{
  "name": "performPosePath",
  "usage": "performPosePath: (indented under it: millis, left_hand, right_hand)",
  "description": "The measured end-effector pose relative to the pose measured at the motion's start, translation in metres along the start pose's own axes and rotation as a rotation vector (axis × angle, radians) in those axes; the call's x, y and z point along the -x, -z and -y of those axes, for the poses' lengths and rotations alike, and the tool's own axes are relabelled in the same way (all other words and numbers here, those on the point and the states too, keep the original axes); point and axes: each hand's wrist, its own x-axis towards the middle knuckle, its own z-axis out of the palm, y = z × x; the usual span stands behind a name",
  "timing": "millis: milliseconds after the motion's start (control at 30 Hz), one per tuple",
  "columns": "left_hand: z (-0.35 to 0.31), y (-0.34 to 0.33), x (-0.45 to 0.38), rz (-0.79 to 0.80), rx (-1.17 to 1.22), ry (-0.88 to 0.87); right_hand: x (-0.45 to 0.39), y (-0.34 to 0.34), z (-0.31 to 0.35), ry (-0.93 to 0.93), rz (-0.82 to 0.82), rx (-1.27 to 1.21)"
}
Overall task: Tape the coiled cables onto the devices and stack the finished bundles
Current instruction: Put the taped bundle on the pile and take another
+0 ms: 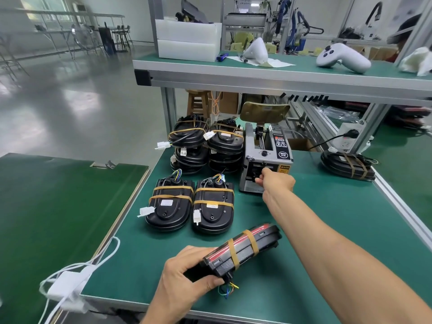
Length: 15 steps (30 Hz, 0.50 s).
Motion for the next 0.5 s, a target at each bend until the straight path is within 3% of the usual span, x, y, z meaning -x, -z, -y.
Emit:
performPosePath:
  millis: [133,200,300,500]
  left_hand:
    - [-0.001,0.0,0.0,-0.005,-0.003,0.005]
    - [-0.002,0.0,0.0,-0.006,-0.007,0.013]
    - [-0.004,0.0,0.001,-0.002,0.005,0.03]
    - [-0.005,-0.001,0.003,-0.017,0.011,0.067]
  right_hand:
    - [0.022,0.027,-0.003,0.0,0.354,0.363]
    - [0.03,0.047,-0.004,0.134,0.515,0.558]
    - [0.051,0.078,-0.001,0.351,0.624,0.567]
    - [0.123,0.115,-0.007,0.498,0.783,0.508]
